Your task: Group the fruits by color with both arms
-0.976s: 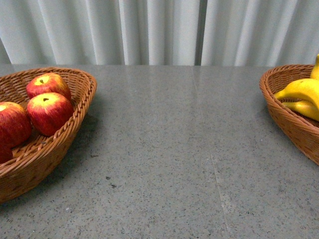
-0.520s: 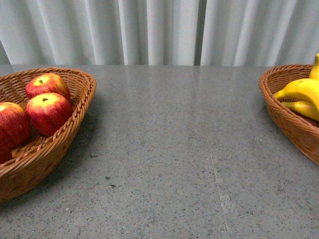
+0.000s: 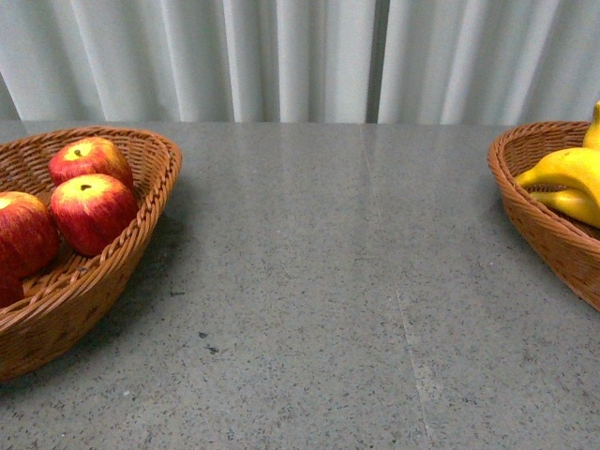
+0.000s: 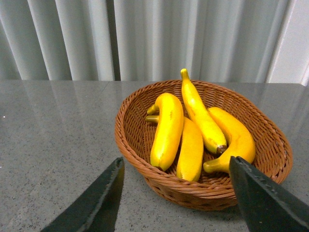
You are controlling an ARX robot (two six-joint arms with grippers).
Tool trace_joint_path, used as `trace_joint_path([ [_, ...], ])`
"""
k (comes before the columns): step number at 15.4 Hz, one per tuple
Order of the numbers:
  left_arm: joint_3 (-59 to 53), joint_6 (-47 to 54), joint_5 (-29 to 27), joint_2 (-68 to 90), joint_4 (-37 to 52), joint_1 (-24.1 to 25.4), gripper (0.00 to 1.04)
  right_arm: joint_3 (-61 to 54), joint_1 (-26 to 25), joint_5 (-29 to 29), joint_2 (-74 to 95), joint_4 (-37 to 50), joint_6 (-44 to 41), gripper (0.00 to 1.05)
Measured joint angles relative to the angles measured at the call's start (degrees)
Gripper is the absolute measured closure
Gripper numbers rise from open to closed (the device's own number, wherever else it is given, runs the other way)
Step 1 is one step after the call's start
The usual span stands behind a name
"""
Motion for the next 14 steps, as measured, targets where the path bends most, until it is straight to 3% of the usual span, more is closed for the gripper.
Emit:
trace_joint_path([
  [3, 0.00, 0.00, 0.00, 0.00, 0.00, 0.00, 0.07, 0.00, 0.00, 0.00, 0.00, 0.00, 0.02, 0.05],
  [14, 0.00, 0.00, 0.00, 0.00, -0.02, 0.00, 0.07, 0.00, 0.00, 0.00, 0.00, 0.00, 0.02, 0.07],
])
